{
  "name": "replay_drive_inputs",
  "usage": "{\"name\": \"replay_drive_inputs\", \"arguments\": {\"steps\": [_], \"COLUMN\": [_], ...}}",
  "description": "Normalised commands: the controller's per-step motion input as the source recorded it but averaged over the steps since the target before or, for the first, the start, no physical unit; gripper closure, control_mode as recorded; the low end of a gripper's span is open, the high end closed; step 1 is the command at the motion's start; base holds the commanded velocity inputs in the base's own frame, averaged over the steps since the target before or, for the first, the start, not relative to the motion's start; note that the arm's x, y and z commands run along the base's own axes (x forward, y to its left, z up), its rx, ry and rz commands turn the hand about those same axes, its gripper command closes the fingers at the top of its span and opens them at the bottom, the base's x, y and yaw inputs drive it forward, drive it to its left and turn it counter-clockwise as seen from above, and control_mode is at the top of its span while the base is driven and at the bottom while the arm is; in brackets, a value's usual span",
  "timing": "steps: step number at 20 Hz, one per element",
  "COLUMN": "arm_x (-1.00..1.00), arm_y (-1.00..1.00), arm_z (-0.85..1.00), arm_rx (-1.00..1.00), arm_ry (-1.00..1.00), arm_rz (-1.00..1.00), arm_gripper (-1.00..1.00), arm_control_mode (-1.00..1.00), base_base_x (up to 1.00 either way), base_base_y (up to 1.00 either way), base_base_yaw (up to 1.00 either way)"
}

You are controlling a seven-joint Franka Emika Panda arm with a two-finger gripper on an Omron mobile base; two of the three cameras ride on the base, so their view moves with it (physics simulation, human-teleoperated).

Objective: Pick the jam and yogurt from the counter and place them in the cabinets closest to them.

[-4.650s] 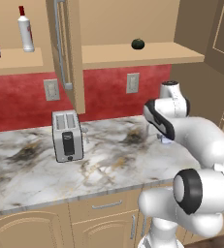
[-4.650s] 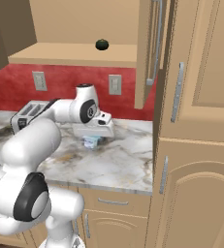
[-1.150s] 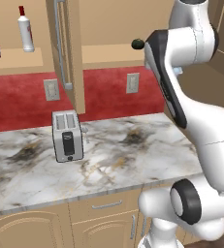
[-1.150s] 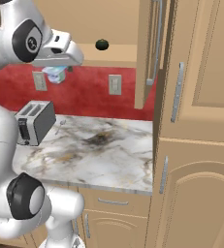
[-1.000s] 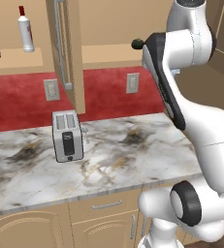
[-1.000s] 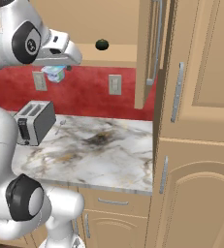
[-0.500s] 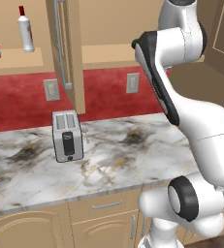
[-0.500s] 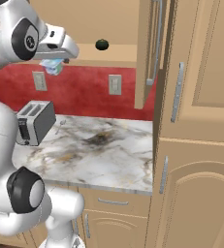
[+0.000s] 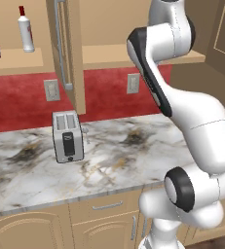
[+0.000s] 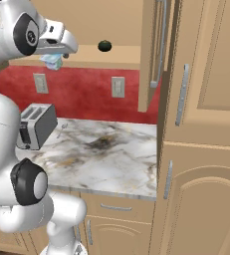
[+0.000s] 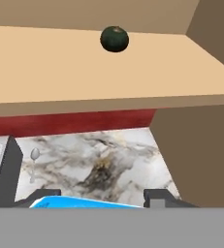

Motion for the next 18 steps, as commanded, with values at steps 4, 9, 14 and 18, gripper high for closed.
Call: {"name": "replay_drive_inputs", "arguments": {"steps": [4, 9, 14, 18], "arm_x": [0.32, 0.44, 0.44, 0.45], "arm_y": [0.11, 0.04, 0.02, 0.05], "arm_z": [0.00, 0.00, 0.00, 0.00], "arm_rx": [0.00, 0.00, 0.00, 0.00], "arm_ry": [0.00, 0.00, 0.00, 0.00], "arm_rz": [0.00, 0.00, 0.00, 0.00], "arm_gripper": [1.00, 1.00, 1.00, 1.00], "arm_control_mode": [-1.00, -1.00, -1.00, -1.00], "base_base_x": [0.00, 0.00, 0.00, 0.00], "base_base_y": [0.00, 0.00, 0.00, 0.00], "base_base_yaw": [0.00, 0.00, 0.00, 0.00]}}
